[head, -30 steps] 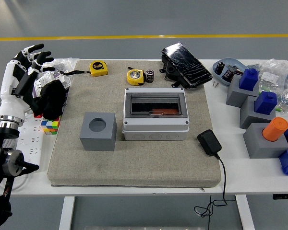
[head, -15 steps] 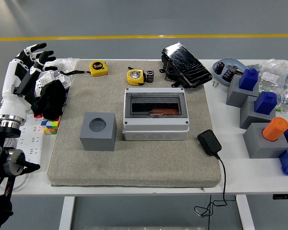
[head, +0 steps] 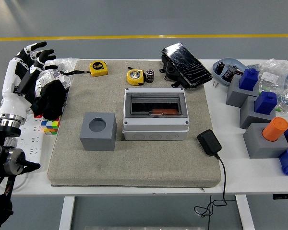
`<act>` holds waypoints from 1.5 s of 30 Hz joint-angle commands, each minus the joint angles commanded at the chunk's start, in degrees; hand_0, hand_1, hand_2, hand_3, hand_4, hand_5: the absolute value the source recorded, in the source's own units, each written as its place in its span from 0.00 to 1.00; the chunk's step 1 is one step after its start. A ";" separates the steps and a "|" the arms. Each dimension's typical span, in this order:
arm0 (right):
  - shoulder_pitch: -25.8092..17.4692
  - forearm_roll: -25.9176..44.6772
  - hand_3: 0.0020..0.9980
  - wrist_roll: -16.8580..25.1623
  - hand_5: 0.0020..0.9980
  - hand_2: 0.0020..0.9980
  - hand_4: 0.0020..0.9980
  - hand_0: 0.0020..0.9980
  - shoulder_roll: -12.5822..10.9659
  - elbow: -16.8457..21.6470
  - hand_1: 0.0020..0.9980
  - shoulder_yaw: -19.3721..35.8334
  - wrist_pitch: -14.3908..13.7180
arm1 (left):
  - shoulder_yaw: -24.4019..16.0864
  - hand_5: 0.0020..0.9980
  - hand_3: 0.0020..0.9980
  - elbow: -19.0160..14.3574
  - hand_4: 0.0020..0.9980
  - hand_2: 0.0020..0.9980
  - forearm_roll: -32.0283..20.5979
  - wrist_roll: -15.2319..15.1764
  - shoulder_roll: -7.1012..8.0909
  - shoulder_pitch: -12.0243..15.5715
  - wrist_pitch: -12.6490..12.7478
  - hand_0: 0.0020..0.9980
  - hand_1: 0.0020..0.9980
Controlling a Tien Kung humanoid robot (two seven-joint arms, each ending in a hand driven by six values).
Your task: Fetch the battery,place it into the box,close the lid of the box
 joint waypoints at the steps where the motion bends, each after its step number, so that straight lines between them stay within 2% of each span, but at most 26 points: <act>1: -0.02 -0.10 0.57 -0.03 0.58 0.66 0.97 0.64 -0.01 0.00 0.65 0.06 0.01 | 0.02 0.51 0.68 0.02 1.00 0.61 0.01 0.01 0.02 0.02 -0.01 0.44 0.61; 26: 0.05 0.60 0.57 0.09 0.58 0.66 0.97 0.64 -0.52 0.00 0.65 -1.95 0.17 | 0.15 0.50 0.68 -0.32 1.00 0.61 0.23 0.05 -0.12 -1.04 0.02 0.44 0.61; 45: -0.23 -0.16 0.58 -0.06 0.58 0.66 0.97 0.64 -0.56 0.00 0.65 -1.31 0.26 | -0.58 0.50 0.68 -0.96 1.00 0.61 0.48 0.24 -0.46 -1.04 0.01 0.44 0.61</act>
